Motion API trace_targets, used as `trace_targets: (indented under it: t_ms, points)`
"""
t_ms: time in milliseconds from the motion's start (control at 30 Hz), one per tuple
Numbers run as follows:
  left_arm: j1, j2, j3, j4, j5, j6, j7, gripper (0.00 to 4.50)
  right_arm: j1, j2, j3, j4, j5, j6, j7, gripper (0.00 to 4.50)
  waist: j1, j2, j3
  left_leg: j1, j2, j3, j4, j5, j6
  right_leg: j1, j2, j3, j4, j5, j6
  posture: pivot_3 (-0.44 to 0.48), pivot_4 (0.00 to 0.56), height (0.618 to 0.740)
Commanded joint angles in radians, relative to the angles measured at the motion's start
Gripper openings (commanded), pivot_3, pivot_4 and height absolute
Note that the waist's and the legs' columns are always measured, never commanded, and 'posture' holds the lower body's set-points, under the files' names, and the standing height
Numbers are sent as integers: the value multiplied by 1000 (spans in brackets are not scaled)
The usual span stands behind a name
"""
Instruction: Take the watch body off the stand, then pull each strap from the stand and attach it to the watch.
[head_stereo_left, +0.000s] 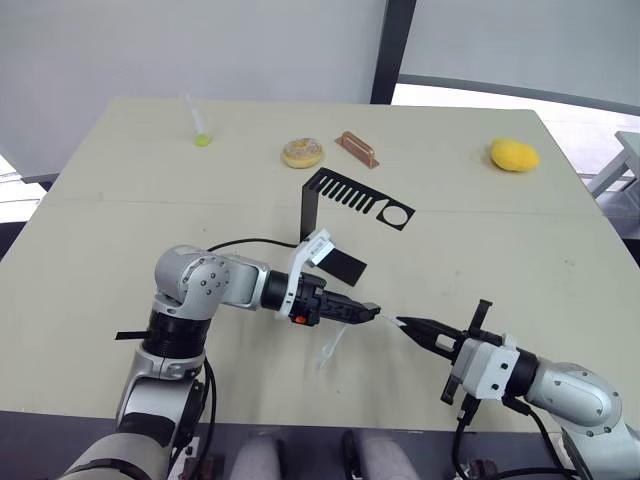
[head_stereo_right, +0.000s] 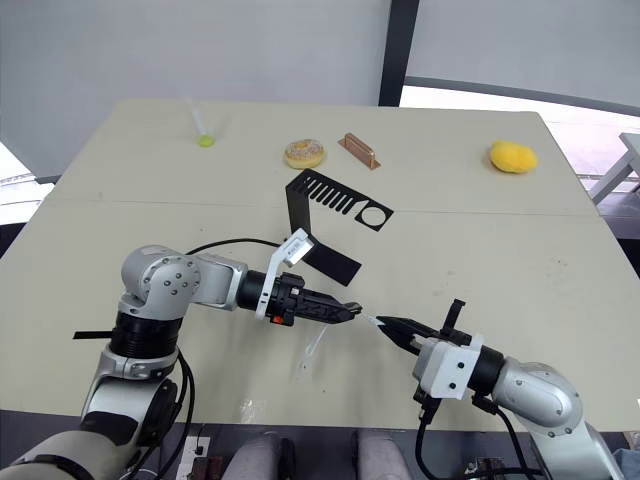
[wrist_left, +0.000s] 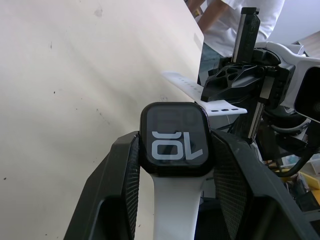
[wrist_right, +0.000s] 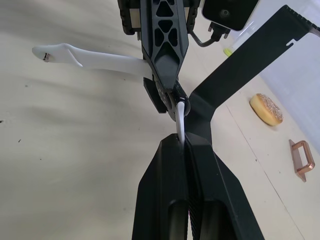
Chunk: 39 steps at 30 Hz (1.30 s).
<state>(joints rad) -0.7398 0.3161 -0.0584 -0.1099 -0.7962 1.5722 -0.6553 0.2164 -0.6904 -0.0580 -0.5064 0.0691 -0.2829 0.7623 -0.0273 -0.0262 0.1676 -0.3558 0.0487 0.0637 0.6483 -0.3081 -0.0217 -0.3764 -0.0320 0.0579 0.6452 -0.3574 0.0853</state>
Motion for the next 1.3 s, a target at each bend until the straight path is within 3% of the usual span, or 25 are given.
trace_targets:
  t_ms: [33, 1300]
  points:
    - [-2, 3, 0, -26, -16, -14, -7, 1591, -7, -3, -24, -19, 22, -17, -7, 0, 0, 0, 0, 0, 0, 0, 0, 0, 0, 0, 0, 0, 0, 0, 0, 0, 150, 740]
    - [-8, 0, 1, -31, -21, -4, -3, 1591, -10, -2, -13, -2, 14, -29, -7, 0, 0, 0, 0, 0, 0, 0, 0, 0, 0, 0, 0, 0, 0, 0, 0, 0, 150, 740]
